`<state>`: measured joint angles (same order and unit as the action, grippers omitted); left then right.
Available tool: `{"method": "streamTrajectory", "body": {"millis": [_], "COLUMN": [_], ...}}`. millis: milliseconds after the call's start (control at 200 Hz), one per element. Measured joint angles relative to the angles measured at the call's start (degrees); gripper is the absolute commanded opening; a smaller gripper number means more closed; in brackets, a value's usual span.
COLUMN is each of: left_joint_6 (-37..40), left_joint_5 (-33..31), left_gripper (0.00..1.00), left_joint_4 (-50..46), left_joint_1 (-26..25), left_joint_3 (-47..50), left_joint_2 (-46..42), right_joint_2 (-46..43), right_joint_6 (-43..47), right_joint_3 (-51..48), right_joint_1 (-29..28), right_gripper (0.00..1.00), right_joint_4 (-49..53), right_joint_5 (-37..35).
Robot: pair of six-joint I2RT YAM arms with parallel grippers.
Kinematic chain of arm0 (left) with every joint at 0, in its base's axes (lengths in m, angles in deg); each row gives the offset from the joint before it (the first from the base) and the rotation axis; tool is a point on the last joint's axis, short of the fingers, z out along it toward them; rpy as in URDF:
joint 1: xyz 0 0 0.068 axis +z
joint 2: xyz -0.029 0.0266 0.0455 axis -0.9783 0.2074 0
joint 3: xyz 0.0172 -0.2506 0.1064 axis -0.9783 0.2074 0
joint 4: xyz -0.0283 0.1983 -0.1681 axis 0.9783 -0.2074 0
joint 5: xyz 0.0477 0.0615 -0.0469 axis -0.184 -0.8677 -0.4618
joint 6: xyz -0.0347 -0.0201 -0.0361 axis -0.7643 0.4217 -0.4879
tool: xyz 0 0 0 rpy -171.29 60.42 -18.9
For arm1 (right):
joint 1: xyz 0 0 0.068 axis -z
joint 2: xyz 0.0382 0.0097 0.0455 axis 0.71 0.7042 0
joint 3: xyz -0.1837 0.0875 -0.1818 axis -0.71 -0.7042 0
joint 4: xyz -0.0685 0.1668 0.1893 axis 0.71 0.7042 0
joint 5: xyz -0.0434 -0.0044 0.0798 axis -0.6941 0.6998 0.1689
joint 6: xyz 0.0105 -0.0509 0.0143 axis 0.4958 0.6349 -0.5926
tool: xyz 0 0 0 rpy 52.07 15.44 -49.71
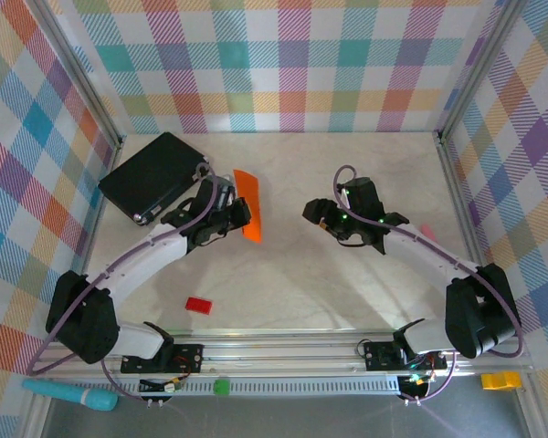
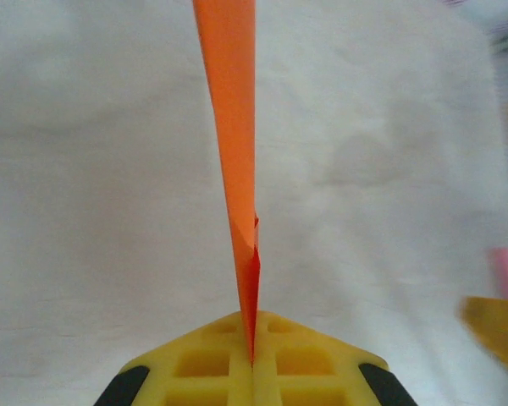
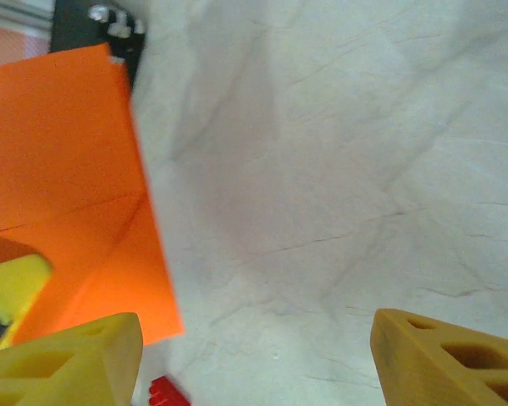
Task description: Fold a paper plane with a square sheet of paper (pick it up from the middle)
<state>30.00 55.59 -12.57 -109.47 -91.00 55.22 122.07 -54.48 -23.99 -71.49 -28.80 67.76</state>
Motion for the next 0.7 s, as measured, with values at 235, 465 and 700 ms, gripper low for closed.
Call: {"method": "streamTrajectory", "body": {"millis": [235, 465, 700], "left_joint_6": [7.0, 7.6, 6.2], "left_joint_5": [-20.9, -30.9, -24.4], "left_gripper": [0.05, 0.08, 0.29], "left_joint_4": [-19.4, -26.8, -23.5], "left_joint_1": [-5.3, -10.7, -13.1], "left_joint_3": [-10.8, -17.1, -18.9], "left_joint_2": [9.0, 20.0, 28.3], "right_joint_2": [-1.2, -2.6, -4.1], "right_joint_6": [0.2, 0.2, 0.2], "right_joint_3": [-0.2, -0.5, -0.7], "right_joint_1": [0.1, 0.4, 0.7], "right_gripper": [0.72, 0.72, 0.72], "right_joint_4": [3.8, 6.4, 8.8], "right_joint_5": [-5.9, -9.2, -11.4]}}
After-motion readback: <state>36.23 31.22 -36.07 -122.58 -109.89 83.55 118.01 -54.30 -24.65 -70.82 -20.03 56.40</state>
